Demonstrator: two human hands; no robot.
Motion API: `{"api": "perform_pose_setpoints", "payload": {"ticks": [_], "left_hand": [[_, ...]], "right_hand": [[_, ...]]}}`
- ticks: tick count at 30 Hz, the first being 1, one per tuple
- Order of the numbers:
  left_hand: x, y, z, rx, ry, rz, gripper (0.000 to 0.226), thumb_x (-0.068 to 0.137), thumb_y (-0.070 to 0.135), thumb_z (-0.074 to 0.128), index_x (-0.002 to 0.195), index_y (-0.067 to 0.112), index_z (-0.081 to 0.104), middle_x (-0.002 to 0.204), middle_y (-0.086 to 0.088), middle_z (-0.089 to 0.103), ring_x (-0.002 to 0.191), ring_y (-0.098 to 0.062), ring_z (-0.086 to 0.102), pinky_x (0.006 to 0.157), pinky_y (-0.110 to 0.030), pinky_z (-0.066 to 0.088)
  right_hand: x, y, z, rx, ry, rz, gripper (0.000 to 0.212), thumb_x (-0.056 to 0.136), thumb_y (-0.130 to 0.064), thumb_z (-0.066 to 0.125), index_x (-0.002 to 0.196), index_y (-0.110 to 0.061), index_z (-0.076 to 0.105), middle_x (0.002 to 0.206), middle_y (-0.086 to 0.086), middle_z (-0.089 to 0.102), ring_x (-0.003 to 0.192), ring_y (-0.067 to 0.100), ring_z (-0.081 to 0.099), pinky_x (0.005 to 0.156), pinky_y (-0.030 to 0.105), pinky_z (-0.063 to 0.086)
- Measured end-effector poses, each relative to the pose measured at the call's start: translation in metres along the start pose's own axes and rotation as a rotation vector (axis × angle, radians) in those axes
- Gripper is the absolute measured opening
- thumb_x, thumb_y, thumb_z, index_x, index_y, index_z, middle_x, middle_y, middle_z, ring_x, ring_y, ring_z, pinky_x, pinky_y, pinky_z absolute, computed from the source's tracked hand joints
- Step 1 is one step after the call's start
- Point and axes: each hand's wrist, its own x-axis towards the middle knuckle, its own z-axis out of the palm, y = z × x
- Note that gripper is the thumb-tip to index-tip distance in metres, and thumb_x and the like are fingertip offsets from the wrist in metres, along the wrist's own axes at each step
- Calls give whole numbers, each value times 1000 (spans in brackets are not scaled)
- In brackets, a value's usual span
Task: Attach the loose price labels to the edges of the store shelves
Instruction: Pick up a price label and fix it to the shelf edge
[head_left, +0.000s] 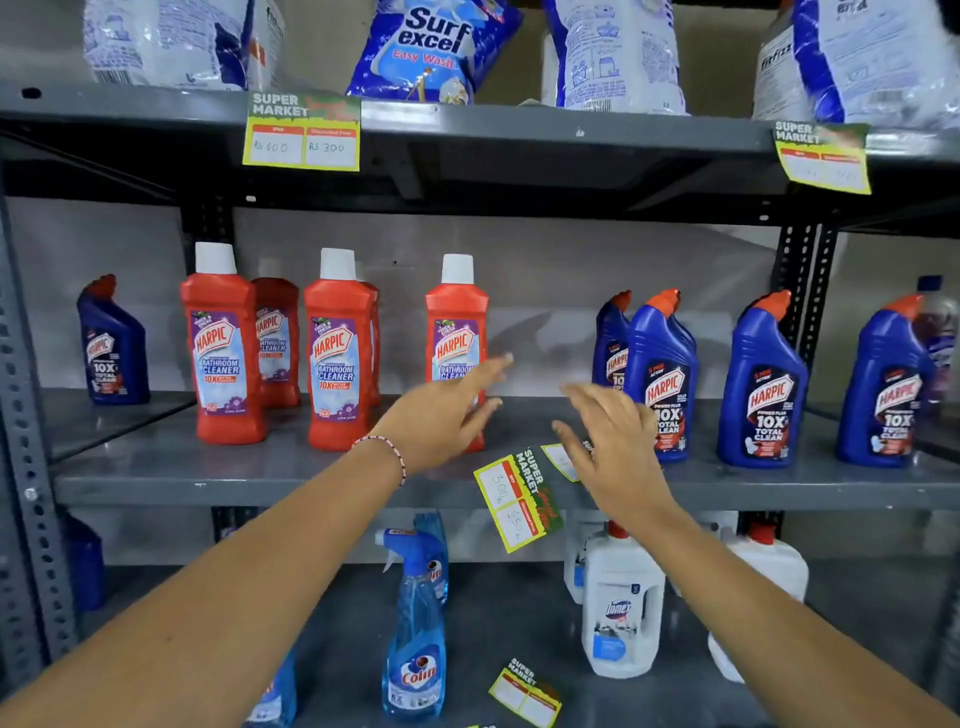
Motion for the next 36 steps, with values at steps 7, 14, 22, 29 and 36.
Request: {"api": "perform_pose_setpoints", "payload": {"ticks": [7,14,22,29,36], "left_hand": [[2,25,35,-506,-247,-229,21,82,21,73,101,11,74,85,2,74,74,-2,66,66,-7,52],[-9,28,46,-502,-187,-204,9,79,1,71,86,5,75,86,-9,77,79,-15,72,72,-25,58],[-70,19,42,-816,71,-392,24,79,-5,70,79,19,73,71,8,73,67,-1,68,67,-15,55],[-127,-31,22,-976,277,-651,21,75,-10,72,72,10,67,54,11,71,52,4,64,51,-9,49],[-161,-96,9,-871,414,-806,11,77,5,76,74,12,68,72,-11,72,64,-17,66,54,-19,52]], "right_hand": [[-40,-15,14,60,-265,156,25,83,-41,68,106,-32,70,116,-13,66,117,13,49,78,32,13],[-47,-19,27,308,-37,326,9,74,-20,80,78,-28,78,89,-19,67,100,-4,46,78,28,15],[-72,-53,10,734,-141,376,36,82,-9,74,110,-32,71,81,-25,73,81,-4,68,79,25,58],[-57,-117,49,672,-232,352,17,78,-14,78,91,-24,78,79,-26,70,84,-6,66,74,8,48],[-34,-186,92,634,-177,188,15,79,-16,76,92,-22,77,85,-9,77,79,-1,66,79,16,50]]}}
